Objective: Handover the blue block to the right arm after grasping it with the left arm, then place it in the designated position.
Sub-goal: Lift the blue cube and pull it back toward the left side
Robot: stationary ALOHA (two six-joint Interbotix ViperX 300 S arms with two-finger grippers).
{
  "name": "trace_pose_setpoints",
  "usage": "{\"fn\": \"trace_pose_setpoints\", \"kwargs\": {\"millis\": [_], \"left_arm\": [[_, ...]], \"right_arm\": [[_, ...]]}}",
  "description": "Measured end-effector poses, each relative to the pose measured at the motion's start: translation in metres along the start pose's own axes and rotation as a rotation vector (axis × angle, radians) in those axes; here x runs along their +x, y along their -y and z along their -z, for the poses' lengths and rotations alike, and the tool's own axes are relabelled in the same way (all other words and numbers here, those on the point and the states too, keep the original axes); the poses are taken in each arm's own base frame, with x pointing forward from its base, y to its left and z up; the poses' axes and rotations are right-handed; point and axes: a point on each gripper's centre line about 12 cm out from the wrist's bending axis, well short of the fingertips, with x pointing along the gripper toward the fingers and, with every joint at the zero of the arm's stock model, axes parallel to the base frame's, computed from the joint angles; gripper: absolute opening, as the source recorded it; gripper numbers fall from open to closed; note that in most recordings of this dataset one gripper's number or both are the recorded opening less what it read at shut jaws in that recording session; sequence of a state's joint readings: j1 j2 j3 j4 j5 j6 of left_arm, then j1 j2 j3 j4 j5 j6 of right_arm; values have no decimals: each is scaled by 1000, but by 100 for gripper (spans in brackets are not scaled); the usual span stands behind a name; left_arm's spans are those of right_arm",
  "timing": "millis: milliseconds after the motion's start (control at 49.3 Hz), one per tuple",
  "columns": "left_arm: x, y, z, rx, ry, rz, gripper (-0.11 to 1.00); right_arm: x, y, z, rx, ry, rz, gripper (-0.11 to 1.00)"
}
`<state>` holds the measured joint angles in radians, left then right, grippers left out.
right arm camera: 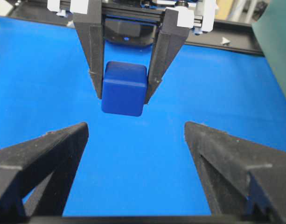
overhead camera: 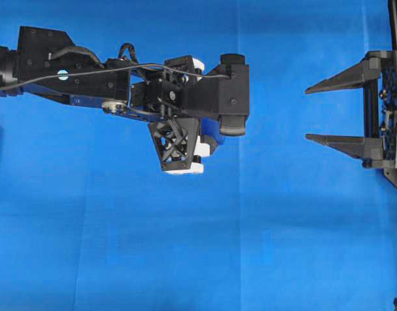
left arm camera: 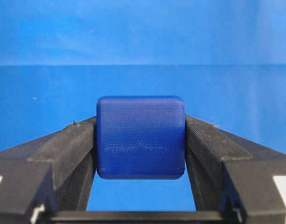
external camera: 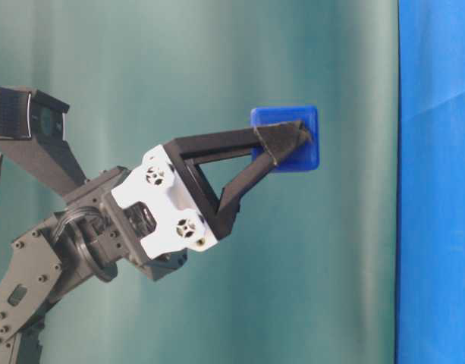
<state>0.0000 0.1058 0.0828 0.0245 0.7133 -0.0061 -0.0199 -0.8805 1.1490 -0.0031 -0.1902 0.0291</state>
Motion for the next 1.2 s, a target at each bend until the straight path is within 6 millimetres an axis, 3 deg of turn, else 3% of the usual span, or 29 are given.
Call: {"fn": "trace_pose_setpoints", "kwargs": {"millis": [750,1196], "left_arm": [[0,1,-1,1,5,1,49],[-15,0,11,-7,160,3,49]], "right_arm": [[0,0,1,0,-2,0,97],[0,0,-1,0,2,0,97]]}}
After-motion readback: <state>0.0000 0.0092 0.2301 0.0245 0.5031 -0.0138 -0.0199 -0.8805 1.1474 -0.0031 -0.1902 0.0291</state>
